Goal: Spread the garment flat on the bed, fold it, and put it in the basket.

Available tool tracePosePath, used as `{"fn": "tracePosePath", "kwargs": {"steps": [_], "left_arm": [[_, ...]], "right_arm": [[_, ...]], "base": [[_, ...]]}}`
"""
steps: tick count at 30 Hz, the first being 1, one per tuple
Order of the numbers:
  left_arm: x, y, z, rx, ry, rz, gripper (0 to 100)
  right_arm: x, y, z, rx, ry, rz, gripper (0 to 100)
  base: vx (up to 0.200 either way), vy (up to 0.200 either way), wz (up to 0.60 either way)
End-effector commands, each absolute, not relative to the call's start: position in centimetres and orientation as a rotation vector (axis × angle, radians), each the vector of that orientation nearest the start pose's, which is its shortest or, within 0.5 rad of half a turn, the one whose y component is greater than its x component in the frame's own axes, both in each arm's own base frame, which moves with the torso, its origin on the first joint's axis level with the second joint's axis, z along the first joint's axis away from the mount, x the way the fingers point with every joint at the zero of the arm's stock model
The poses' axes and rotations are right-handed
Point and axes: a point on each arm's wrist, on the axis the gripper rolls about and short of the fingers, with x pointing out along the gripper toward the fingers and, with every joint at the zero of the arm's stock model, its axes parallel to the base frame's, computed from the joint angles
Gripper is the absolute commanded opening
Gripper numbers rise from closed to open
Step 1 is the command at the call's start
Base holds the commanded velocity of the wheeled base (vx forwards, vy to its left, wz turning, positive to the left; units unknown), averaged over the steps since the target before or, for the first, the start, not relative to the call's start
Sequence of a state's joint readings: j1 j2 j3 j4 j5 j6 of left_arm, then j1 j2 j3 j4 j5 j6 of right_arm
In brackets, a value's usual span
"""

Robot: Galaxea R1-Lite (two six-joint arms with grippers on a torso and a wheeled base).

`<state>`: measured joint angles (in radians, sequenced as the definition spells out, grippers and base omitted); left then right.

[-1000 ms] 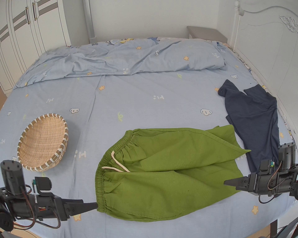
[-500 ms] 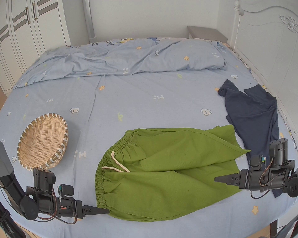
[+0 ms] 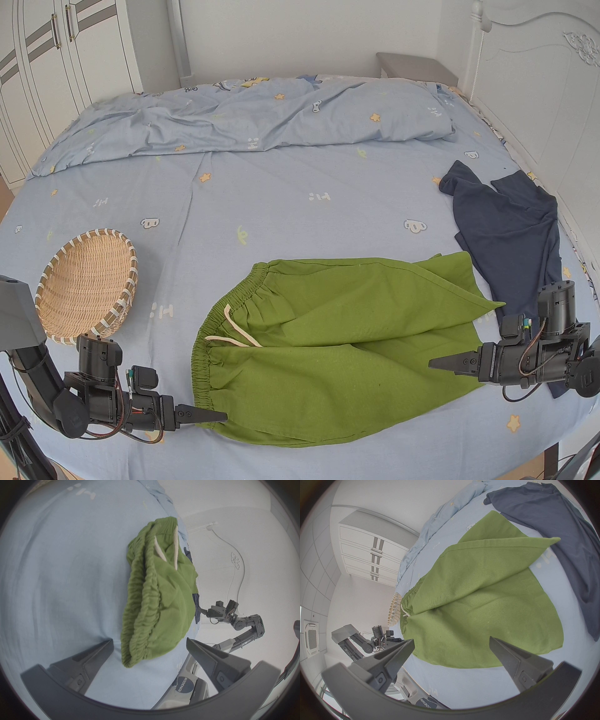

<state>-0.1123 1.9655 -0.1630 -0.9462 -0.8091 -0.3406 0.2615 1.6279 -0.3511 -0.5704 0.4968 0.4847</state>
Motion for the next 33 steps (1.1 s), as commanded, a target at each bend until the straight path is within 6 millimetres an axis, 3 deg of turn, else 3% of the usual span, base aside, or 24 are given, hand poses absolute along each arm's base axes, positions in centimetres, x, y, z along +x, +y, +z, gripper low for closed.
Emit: {"fn": "tracePosePath", "kwargs": {"steps": [1, 13, 15, 23, 33], "left_arm": [[21.1, -3.9, 1.8, -0.612, 0.959, -0.711, 0], [21.1, -3.8, 2.0, -0.696, 0.949, -0.752, 0], [21.1, -2.8, 1.9, -0.720, 0.941, -0.713, 0], [20.0, 0.2, 1.8, -0.807, 0.908, -0.603, 0], [19.4, 0.7, 1.6, -0.817, 0.911, -0.577, 0]], "right_arm": [[20.6, 6.6, 8.9, 0.526, 0.886, 0.537, 100], [20.5, 6.5, 8.7, 0.528, 0.894, 0.531, 100], [20.4, 6.5, 8.5, 0.531, 0.905, 0.527, 100], [21.6, 6.8, 5.2, 0.502, 1.022, 0.499, 100], [22.7, 6.2, 2.8, 0.495, 1.024, 0.474, 100]], "base": [[0.000, 0.000, 0.00], [0.000, 0.000, 0.00], [0.000, 0.000, 0.00], [0.000, 0.000, 0.00], [0.000, 0.000, 0.00]]}}
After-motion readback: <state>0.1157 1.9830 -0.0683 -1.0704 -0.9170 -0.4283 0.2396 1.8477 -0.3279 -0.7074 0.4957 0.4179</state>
